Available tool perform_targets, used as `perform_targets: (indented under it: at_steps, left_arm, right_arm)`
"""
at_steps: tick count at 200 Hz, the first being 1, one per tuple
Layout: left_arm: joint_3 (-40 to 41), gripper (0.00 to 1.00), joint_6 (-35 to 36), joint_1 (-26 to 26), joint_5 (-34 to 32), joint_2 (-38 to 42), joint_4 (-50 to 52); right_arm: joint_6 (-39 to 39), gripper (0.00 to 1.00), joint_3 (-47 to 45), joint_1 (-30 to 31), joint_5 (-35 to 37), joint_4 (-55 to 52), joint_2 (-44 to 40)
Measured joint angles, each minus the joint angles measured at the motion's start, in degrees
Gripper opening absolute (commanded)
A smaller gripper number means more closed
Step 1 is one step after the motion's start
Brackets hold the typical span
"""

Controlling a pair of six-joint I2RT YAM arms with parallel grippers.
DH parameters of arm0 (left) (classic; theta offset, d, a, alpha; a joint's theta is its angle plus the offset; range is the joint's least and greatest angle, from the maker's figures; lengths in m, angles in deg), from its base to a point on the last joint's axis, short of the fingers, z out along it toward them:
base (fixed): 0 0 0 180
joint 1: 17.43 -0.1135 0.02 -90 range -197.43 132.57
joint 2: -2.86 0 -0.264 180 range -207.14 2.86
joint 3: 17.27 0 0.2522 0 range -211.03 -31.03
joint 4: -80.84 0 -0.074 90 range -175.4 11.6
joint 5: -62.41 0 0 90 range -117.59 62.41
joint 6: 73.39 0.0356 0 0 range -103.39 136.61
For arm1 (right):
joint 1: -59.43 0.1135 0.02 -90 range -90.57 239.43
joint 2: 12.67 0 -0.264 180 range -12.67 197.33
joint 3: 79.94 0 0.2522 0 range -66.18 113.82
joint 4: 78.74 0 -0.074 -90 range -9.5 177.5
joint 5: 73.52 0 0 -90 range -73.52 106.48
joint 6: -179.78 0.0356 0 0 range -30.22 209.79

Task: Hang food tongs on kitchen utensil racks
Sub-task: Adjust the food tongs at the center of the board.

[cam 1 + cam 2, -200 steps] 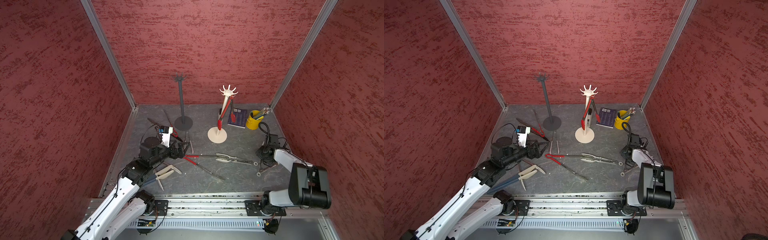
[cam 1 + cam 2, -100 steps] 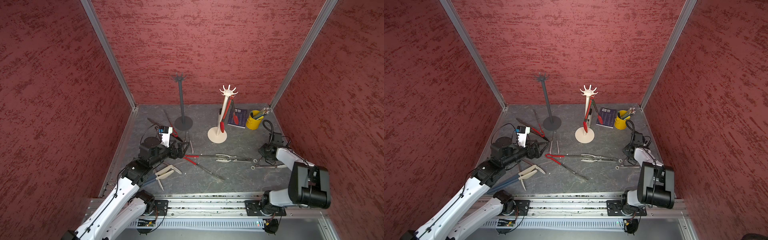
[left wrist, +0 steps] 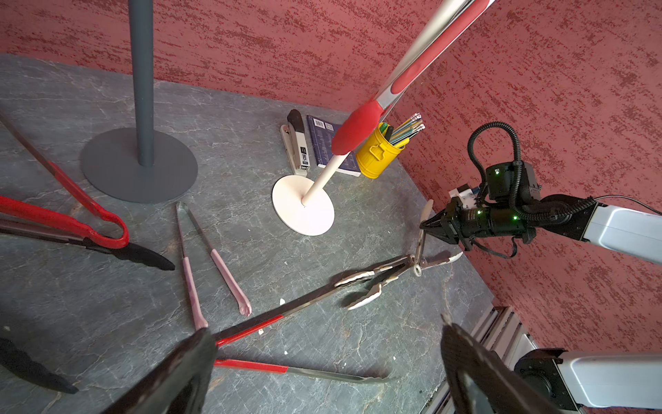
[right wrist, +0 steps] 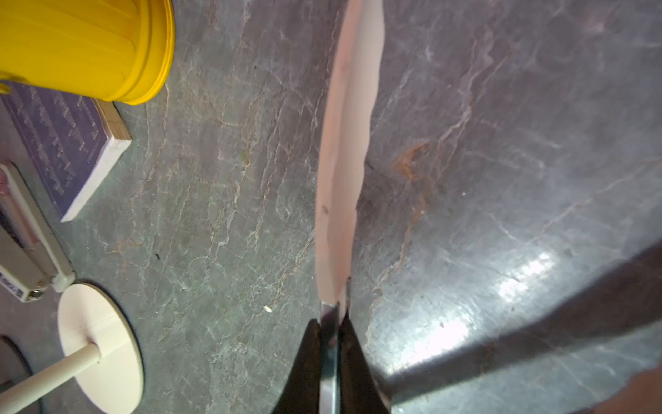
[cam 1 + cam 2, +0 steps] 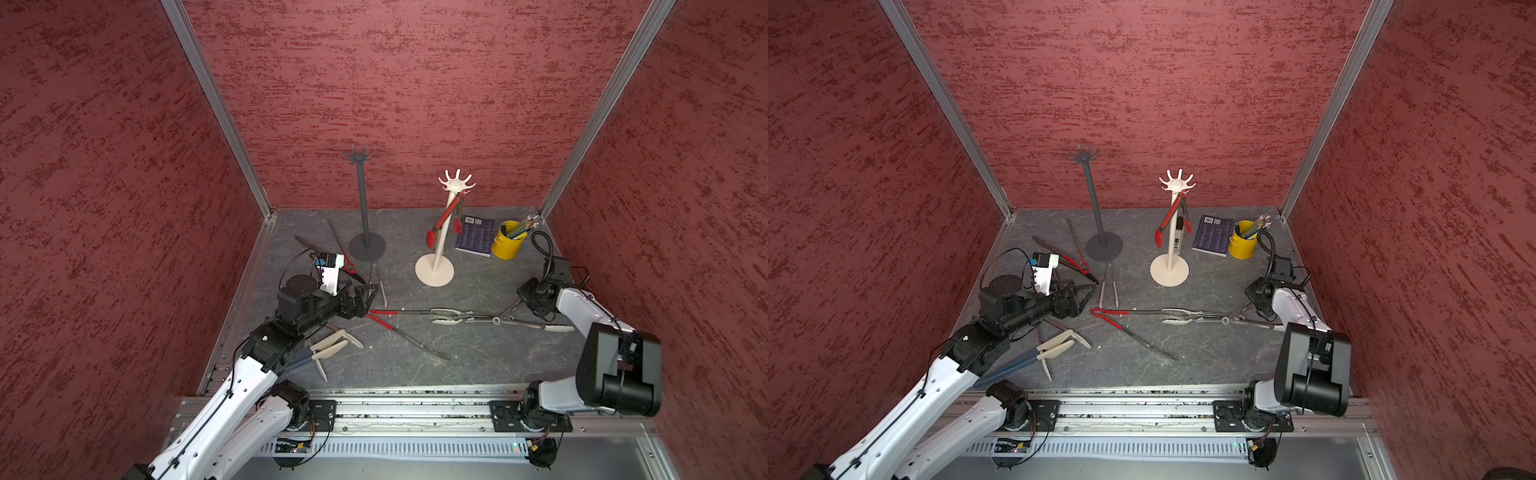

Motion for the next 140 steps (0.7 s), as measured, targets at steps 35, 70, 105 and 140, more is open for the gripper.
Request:
perform_targets:
  at_steps: [35,70,105,140]
  left_arm:
    - [0.2,1.0,0.0,-0.1,0.4,-0.5,0.0]
    - [0.2,1.0,0.0,-0.2,0.9,-0.7,0.0]
    - [0.2,1.0,0.0,-0.2,1.3,-0.7,0.0]
    - [0.2,1.0,0.0,-0.2,1.3,-0.7,0.0]
  right_arm:
    - [5.4,0.01,0.0,-3.1,-3.5,1.9,0.0]
    - [13.4,0.02,-0.3,-6.5,-5.2,6.0,0.0]
    - [21.9,0.01,-1.5,-8.8,-4.8,9.8,0.0]
    - [30.3,0.01,-5.0,-9.4,-2.4,13.7,-0.3]
